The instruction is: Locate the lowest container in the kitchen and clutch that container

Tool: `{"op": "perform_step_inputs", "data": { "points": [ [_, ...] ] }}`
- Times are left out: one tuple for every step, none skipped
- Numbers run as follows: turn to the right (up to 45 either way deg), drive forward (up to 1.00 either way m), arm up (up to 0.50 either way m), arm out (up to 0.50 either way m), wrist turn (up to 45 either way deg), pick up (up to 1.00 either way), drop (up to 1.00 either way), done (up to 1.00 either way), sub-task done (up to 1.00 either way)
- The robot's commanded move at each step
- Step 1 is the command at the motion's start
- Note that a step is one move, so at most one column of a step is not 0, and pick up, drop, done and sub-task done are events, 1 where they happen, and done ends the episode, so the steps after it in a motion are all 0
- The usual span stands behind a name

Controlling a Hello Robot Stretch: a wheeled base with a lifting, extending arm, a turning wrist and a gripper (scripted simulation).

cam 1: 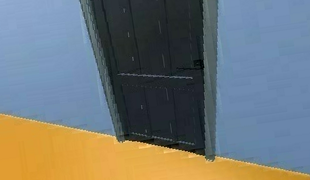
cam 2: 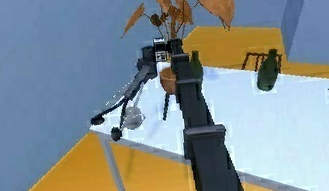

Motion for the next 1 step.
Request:
{"op": "perform_step_inputs", "data": {
  "points": [
    [0.0,0.00,0.00,0.00,45.0,0.00,0.00,0.00,0.00]
  ]
}}
